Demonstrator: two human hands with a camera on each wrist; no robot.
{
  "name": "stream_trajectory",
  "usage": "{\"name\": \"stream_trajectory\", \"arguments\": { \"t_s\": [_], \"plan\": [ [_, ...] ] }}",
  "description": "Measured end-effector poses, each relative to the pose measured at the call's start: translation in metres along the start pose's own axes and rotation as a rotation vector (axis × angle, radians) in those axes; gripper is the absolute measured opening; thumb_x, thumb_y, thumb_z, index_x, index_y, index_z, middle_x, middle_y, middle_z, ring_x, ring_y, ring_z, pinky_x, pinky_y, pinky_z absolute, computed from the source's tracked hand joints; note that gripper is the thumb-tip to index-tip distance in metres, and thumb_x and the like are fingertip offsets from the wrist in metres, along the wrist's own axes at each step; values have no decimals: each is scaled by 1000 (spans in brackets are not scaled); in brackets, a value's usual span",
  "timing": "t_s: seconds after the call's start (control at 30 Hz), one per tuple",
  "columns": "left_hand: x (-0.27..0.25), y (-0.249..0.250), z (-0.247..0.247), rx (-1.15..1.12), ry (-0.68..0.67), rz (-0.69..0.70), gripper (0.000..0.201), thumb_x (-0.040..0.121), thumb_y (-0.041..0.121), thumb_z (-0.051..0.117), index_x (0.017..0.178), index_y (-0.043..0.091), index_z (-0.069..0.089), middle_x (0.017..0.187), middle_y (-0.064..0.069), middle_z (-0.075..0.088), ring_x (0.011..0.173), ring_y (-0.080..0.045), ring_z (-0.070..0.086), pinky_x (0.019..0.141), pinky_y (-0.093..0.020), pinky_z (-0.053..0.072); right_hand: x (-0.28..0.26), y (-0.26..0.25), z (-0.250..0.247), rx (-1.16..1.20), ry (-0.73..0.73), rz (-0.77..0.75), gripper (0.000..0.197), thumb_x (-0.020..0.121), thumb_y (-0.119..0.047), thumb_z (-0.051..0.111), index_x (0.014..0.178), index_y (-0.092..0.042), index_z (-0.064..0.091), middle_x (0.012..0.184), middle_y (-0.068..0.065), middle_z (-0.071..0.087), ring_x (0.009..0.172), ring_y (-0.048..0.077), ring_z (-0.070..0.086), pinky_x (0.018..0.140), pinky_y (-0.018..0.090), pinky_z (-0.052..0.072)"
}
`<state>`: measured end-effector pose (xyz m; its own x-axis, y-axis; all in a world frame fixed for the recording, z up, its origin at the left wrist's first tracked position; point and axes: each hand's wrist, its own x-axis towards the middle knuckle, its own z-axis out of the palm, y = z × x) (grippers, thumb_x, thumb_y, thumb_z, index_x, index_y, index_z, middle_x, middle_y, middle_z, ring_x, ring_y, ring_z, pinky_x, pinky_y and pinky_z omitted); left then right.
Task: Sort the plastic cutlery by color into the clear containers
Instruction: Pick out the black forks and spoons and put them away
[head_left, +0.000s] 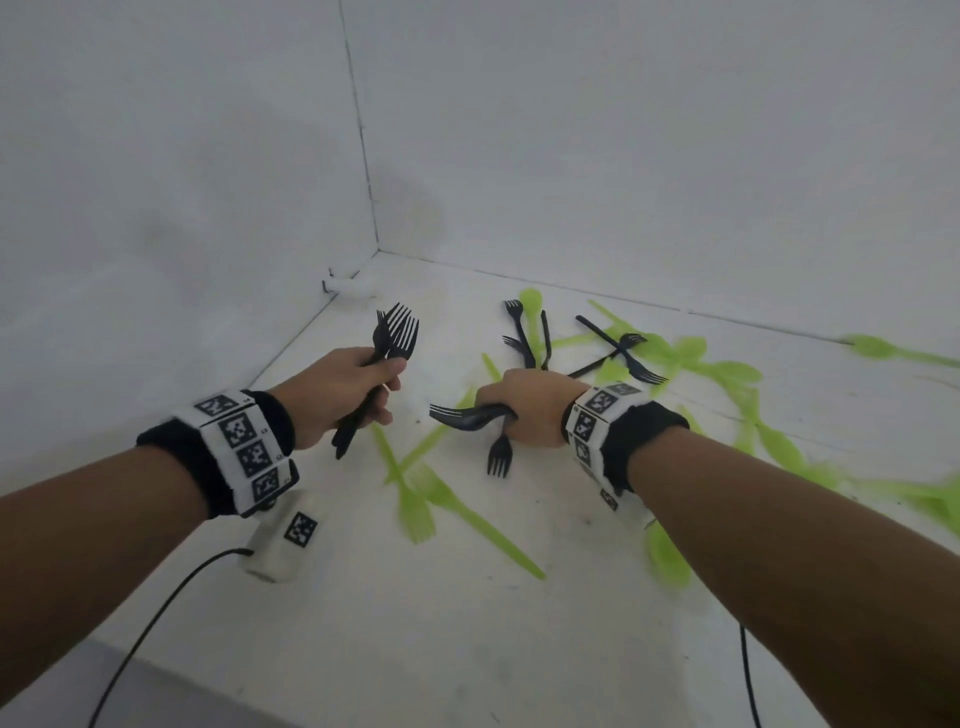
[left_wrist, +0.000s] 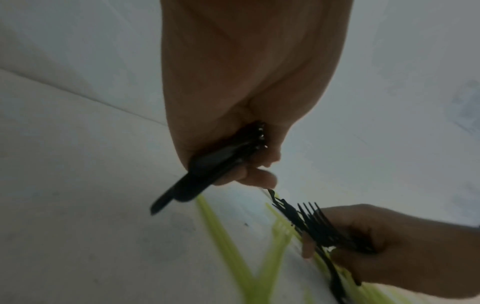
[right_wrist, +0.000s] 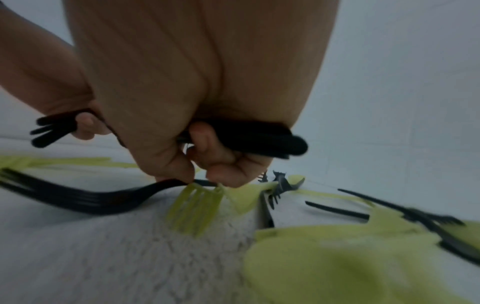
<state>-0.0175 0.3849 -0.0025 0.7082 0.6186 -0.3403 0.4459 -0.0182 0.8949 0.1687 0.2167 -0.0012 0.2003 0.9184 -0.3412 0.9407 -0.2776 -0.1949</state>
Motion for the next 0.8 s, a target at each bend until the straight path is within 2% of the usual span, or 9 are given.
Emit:
{"name": "stream_trajectory", "arguments": {
  "t_s": [0.13,0.27,0.37,0.4,0.47,0.53,0.63,0.73,0.8],
  "plan": [
    [8,4,5,103,11,32,21,105,25,55,94,8,61,67,1,43,52,-11,38,52,-23,32,0,5,-1,-11,-17,-3,40,90,-10,53,120,-32,63,103,0,43,92,28,57,83,40,51],
    [23,14,19,248,0,96,13,102,22,56,99,9,61,77,-2,47,60,-14,39,56,-24,35,-1,12,1,-52,40,-59,23,93,-29,67,116,-29,67,103,-1,43,89,23,54,78,33,45],
    [42,24,29,355,25,169,19,102,26,56,105,7,62,83,-4,55,70,-19,48,70,-33,43,-6,17,1,153,217,-54,15,95,-35,67,107,-27,67,103,0,48,88,19,54,76,32,42],
    [49,27,32,373,41,185,22,101,26,56,106,6,62,84,-5,56,72,-21,49,72,-34,43,-8,20,-1,215,324,-8,11,96,-37,64,101,-28,64,101,-1,50,87,20,55,75,33,43],
    [60,31,40,385,66,194,24,100,26,57,102,2,60,82,-6,55,73,-23,49,70,-33,41,-13,31,-7,281,541,202,18,99,-38,55,88,-25,55,90,-2,57,81,23,58,68,34,41],
    [68,36,52,432,78,206,22,99,28,60,91,7,58,78,-3,53,69,-21,48,63,-31,36,-18,51,-15,385,636,461,27,97,-38,50,81,-18,58,79,-2,67,77,24,64,64,33,46],
    [75,46,81,570,32,221,28,96,39,64,83,15,56,75,1,54,69,-17,52,60,-31,37,-22,81,-19,538,563,642,22,91,-33,54,88,-14,66,82,3,73,83,26,70,70,32,54],
    [87,55,113,694,10,219,41,95,51,62,75,16,57,72,-2,58,72,-22,58,62,-31,41,-20,95,-15,513,476,670,17,90,-30,59,99,-17,55,87,3,62,79,26,62,60,28,43],
    [95,57,128,729,32,181,45,93,55,62,72,16,53,75,-4,58,78,-28,60,66,-31,42,-16,96,-12,448,430,627,11,92,-27,58,98,-19,57,85,1,59,75,23,58,55,26,36]
  ]
}}
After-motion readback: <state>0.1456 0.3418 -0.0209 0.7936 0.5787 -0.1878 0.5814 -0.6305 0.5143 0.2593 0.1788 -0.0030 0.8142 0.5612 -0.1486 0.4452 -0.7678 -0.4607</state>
